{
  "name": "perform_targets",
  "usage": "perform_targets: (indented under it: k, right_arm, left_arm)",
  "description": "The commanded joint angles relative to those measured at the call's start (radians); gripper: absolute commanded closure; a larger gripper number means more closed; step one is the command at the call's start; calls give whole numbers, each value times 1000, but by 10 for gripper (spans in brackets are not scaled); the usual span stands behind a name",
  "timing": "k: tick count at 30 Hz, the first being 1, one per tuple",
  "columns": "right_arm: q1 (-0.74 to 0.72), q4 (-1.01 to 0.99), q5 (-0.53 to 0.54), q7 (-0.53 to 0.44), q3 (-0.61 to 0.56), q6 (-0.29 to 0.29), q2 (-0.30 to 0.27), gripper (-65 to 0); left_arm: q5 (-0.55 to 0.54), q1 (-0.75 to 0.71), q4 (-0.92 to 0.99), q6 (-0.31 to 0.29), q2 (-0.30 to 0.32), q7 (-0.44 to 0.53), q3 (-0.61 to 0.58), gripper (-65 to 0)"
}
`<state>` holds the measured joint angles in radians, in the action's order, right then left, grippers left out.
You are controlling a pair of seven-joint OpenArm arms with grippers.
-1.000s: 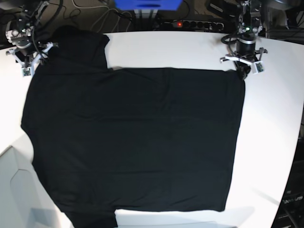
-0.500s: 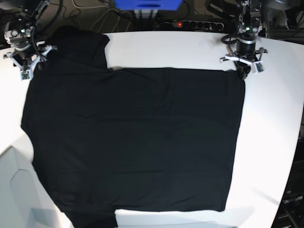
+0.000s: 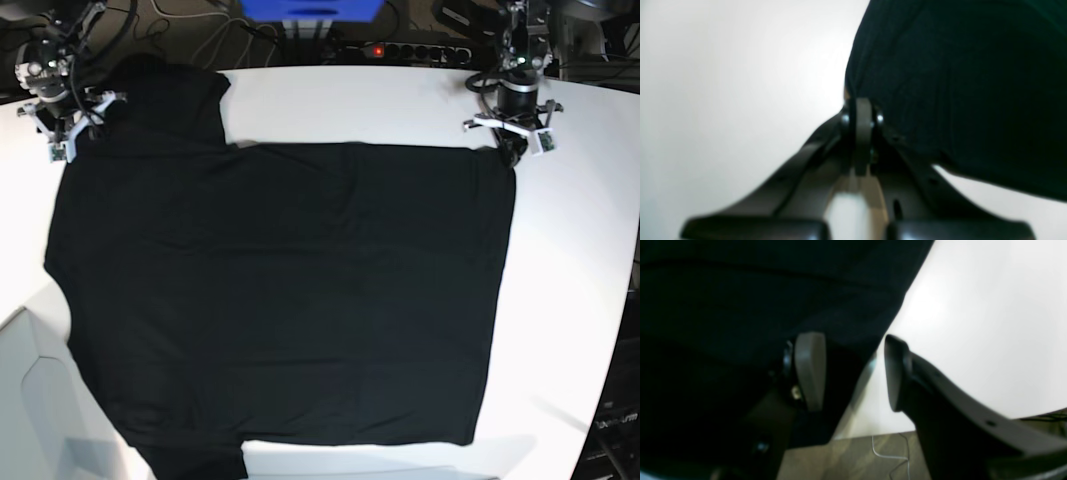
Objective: Fold the T-shirt properly
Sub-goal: 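Grasp the shirt edges with both grippers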
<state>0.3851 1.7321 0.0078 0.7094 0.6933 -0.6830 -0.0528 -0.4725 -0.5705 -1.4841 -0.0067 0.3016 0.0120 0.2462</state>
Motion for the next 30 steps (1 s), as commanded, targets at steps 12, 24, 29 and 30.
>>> perform_targets:
  k: [12, 24, 29, 30]
  right_arm:
    - [10, -5, -9, 23, 1, -15, -9, -123]
    - [10, 95, -9, 23, 6, -15, -11, 0]
    - [8, 210, -9, 28, 10, -15, -6, 0]
    - [8, 228, -9, 29, 10, -15, -5, 0]
  left_arm:
    - [2, -12, -6, 1, 8, -20, 2, -1]
    - [2, -16, -45, 3, 8, -20, 18, -1]
    - [4, -41, -126, 3, 3, -22, 74, -1]
    - [4, -46, -134, 3, 8, -22, 74, -1]
